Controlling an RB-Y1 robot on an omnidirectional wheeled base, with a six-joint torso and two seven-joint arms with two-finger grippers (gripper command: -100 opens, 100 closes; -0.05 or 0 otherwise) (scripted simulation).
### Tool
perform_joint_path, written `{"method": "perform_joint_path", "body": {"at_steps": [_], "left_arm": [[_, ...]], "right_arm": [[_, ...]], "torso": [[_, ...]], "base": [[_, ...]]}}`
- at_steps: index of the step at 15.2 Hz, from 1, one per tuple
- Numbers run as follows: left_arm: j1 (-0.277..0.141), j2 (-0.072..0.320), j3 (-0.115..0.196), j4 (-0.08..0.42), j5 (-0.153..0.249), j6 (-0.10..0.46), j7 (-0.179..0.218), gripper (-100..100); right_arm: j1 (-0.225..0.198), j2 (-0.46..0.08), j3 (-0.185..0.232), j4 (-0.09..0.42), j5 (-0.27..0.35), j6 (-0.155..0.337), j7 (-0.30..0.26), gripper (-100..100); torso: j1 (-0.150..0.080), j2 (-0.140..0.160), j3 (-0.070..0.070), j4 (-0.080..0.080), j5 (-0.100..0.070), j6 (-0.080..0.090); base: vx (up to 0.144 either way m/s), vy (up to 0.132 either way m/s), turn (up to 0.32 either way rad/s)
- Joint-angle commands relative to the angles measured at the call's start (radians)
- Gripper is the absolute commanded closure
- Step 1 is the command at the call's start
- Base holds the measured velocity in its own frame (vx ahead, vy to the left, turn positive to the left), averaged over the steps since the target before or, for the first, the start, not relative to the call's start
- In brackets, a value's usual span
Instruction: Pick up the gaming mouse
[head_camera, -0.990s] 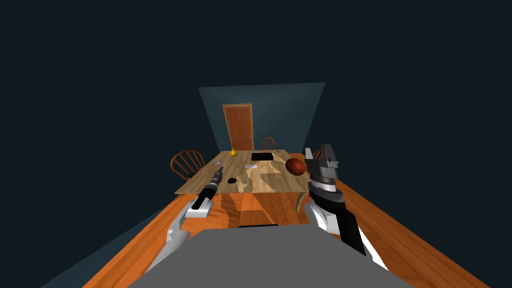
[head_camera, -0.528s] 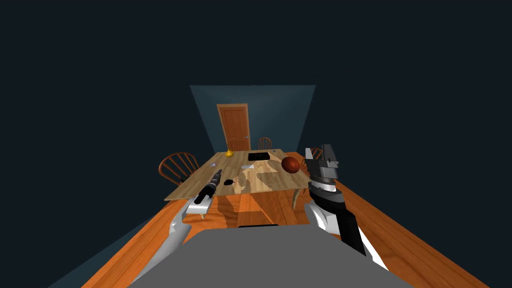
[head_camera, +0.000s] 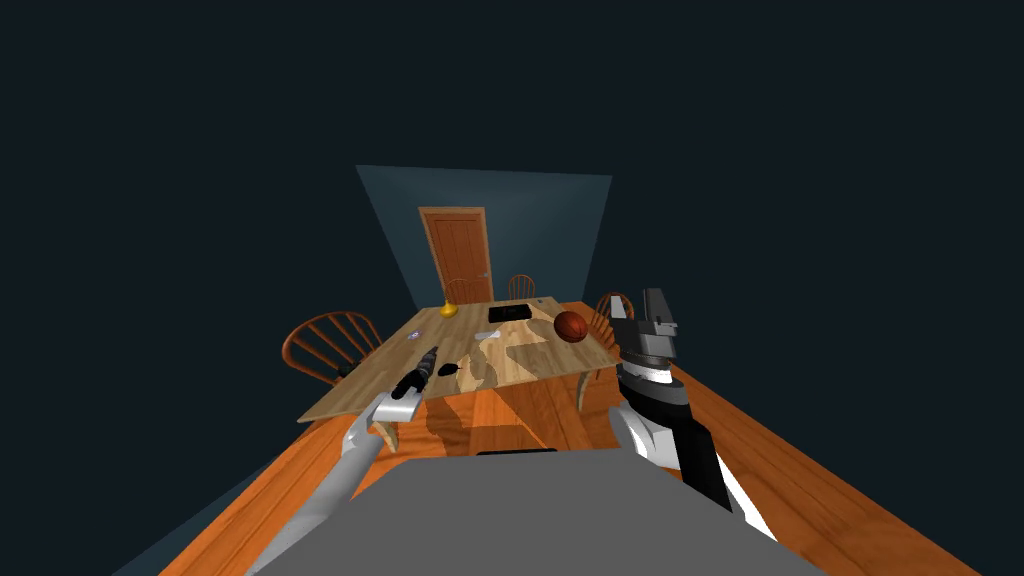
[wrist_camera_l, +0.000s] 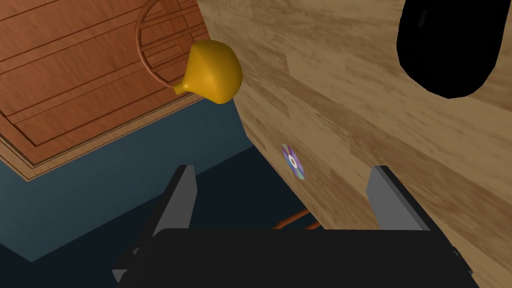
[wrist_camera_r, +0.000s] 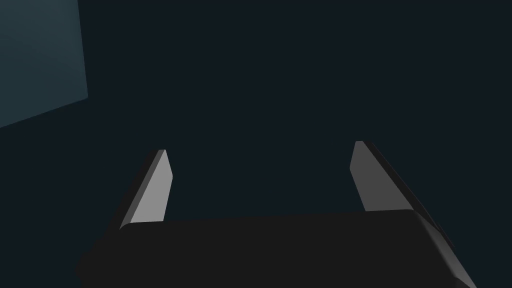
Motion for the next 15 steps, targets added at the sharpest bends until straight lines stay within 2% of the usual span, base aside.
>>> {"method": "perform_joint_path", "body": {"at_steps": [1,3,4,6,7,8,9,10,12,13,14,15], "left_arm": [[-0.037,0.018,0.003,0.05,0.003,0.05,0.021,-100],[-0.037,0.018,0.003,0.078,0.003,0.068,0.021,-100],[-0.068,0.032,0.006,0.106,0.007,0.104,0.039,-100],[-0.068,0.032,0.006,0.14,0.007,0.119,0.039,-100],[-0.099,0.047,0.009,0.165,0.01,0.162,0.057,-100],[-0.099,0.047,0.009,0.194,0.01,0.168,0.057,-100],[-0.099,0.047,0.009,0.201,0.01,0.168,0.057,-100],[-0.13,0.061,0.011,0.233,0.013,0.205,0.074,-100],[-0.13,0.061,0.011,0.262,0.013,0.217,0.074,-100],[-0.16,0.074,0.014,0.292,0.017,0.259,0.091,-100],[-0.16,0.074,0.014,0.321,0.017,0.266,0.091,-100],[-0.16,0.074,0.014,0.321,0.017,0.266,0.091,-100]], "right_arm": [[0.0,0.0,0.0,0.0,0.0,0.0,0.0,0],[0.0,0.0,0.0,0.0,0.0,0.0,0.0,0],[0.0,0.0,0.0,0.0,0.0,0.0,0.0,0],[0.0,0.0,0.0,0.0,0.0,0.0,0.0,0],[0.0,0.0,0.0,0.0,0.0,0.0,0.0,0],[0.0,0.0,0.0,0.0,0.0,0.0,0.0,0],[0.0,0.0,0.0,0.0,0.0,0.0,0.0,0],[0.0,0.0,0.0,0.0,0.0,0.0,0.0,0],[0.0,0.0,0.0,0.0,0.0,0.0,0.0,0],[0.0,0.0,0.0,0.0,0.0,0.0,0.0,0],[0.0,0.0,0.0,0.0,0.0,0.0,0.0,0],[0.0,0.0,0.0,0.0,0.0,0.0,0.0,0]], "torso": [[0.0,0.0,0.0,0.0,0.0,0.0],[0.0,0.0,0.0,0.0,0.0,0.001],[0.0,0.0,0.0,0.0,0.0,0.0],[0.0,0.0,0.0,0.0,0.0,0.001],[0.0,0.0,0.0,0.0,0.0,0.0],[0.0,0.0,0.0,0.0,0.0,0.001],[0.0,0.0,0.0,0.0,0.0,0.001],[0.0,0.0,0.0,0.0,0.0,0.0],[0.0,0.0,0.0,0.0,0.0,0.001],[0.0,0.0,0.0,0.0,0.0,0.0],[0.0,0.0,0.0,0.0,0.0,0.001],[0.0,0.0,0.0,0.0,0.0,0.0]], "base": [[-0.002,-0.012,-0.18],[-0.001,-0.008,-0.115],[-0.002,-0.013,-0.172],[-0.001,-0.008,-0.124],[0.001,-0.013,-0.168],[0.002,-0.012,-0.187],[0.002,-0.007,-0.067],[0.002,-0.012,-0.163],[0.002,-0.009,-0.117],[0.002,-0.012,-0.152],[0.003,-0.011,-0.165],[0.003,-0.006,-0.072]]}}
